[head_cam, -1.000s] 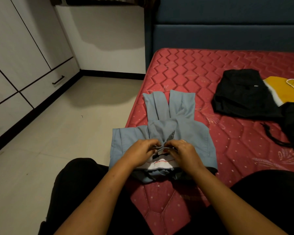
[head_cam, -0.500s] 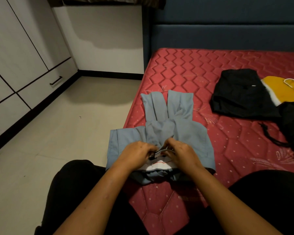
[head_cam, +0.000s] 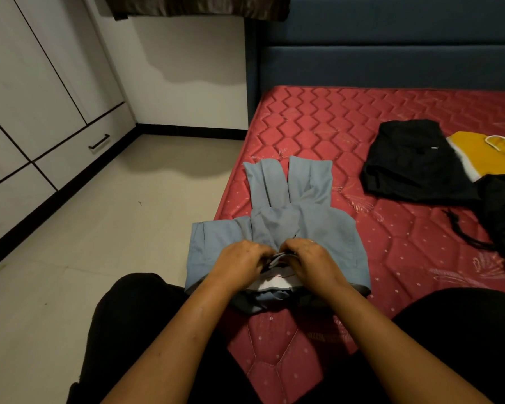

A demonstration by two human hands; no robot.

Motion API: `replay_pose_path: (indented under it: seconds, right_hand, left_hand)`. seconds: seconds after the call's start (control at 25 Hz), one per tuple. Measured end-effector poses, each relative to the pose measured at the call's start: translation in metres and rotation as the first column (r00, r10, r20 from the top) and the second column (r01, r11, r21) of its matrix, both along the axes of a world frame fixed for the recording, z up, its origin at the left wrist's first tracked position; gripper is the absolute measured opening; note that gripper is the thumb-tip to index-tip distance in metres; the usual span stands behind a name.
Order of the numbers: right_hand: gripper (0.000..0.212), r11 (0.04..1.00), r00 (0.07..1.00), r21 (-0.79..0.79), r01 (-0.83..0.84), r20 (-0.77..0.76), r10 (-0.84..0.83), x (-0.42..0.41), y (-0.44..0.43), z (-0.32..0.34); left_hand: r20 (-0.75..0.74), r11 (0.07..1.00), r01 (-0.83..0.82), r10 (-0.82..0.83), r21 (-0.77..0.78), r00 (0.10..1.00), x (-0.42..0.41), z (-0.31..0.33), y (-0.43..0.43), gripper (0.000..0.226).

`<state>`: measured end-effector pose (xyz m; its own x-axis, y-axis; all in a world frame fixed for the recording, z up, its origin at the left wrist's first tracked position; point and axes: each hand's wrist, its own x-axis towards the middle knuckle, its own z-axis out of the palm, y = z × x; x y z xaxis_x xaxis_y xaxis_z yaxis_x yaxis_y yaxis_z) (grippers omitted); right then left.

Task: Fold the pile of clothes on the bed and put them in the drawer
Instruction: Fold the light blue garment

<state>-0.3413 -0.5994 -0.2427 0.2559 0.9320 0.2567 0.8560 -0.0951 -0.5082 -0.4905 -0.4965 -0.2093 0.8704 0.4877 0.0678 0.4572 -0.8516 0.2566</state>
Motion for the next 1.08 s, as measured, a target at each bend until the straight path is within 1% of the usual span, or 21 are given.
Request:
replay_pose_path:
  seconds: [0.12,0.2,0.24,0.28,0.32,0.36,0.4,0.44,0.48,0.56,0.64,0.68,0.76,0.92,1.08]
  right_hand:
    - [0.015,1.000,1.000,-0.002,0.023,-0.006,-0.023,0.001,0.000,-0.003]
    - [0.015,1.000,1.000,0.010,0.007,-0.025,-0.007,0.001,-0.003,0.000]
    - [0.015,1.000,0.999,0.026,-0.013,-0.046,0.014,0.000,-0.004,0.003]
    - [0.017,0.999,0.997,0.040,-0.035,-0.072,0.037,-0.003,-0.006,0.007]
    - [0.021,0.998,0.994,0.050,-0.048,-0.099,0.053,-0.007,-0.006,0.010]
    - [0.027,0.997,0.991,0.061,-0.049,-0.125,0.056,-0.012,-0.006,0.013]
    - [0.034,0.997,0.989,0.070,-0.037,-0.143,0.047,-0.015,-0.005,0.014]
    - [0.040,0.997,0.989,0.069,-0.031,-0.144,0.040,-0.018,-0.003,0.016]
    - [0.045,0.998,0.990,0.045,-0.032,-0.135,0.038,-0.018,-0.002,0.016]
    - [0.050,0.997,0.992,-0.064,-0.049,-0.122,0.041,-0.012,-0.004,0.014]
    - [0.047,0.983,0.991,-0.181,-0.031,-0.137,0.006,0.003,-0.009,0.015]
    - [0.040,0.979,0.988,-0.202,-0.014,-0.152,-0.017,0.013,-0.011,0.015]
    - [0.024,0.982,0.984,-0.190,0.010,-0.172,-0.043,0.027,-0.014,0.016]
    - [0.023,0.981,0.969,-0.188,-0.053,-0.247,0.005,0.029,-0.012,0.021]
    - [0.017,0.988,0.971,-0.134,-0.073,-0.238,0.040,0.024,-0.008,0.023]
  left_hand:
    - [0.007,1.000,0.011,-0.011,0.025,1.000,0.001,-0.001,-0.002,0.030]
    - [-0.019,1.000,0.008,-0.008,-0.021,1.000,-0.001,0.001,0.000,0.028]
    - [-0.027,0.996,-0.001,-0.001,-0.091,1.000,-0.003,0.003,0.003,0.024]
    - [-0.009,0.981,-0.013,0.011,-0.194,1.000,-0.003,0.007,0.006,0.022]
    - [0.042,0.956,-0.018,0.032,-0.294,0.999,-0.002,0.010,0.007,0.025]
    - [0.104,0.934,-0.020,0.061,-0.358,0.993,0.000,0.013,0.006,0.027]
    - [0.145,0.924,-0.025,0.087,-0.381,0.986,0.004,0.015,0.003,0.024]
    - [0.149,0.925,-0.034,0.097,-0.379,0.984,0.008,0.015,-0.001,0.019]
    - [0.130,0.929,-0.043,0.097,-0.368,0.987,0.011,0.013,-0.005,0.019]
    - [0.095,0.933,-0.062,0.102,-0.355,0.990,0.012,0.006,-0.007,0.028]
    - [0.061,0.932,-0.094,0.123,-0.349,0.991,0.011,0.001,0.000,0.028]
    - [0.046,0.934,-0.102,0.125,-0.344,0.991,0.010,0.000,0.004,0.027]
    - [0.022,0.935,-0.107,0.121,-0.337,0.992,0.011,-0.001,0.006,0.027]
    - [0.055,0.913,-0.120,0.153,-0.390,0.987,0.010,0.001,0.002,0.027]
    - [0.102,0.920,-0.101,0.150,-0.379,0.983,0.015,-0.005,0.001,0.014]
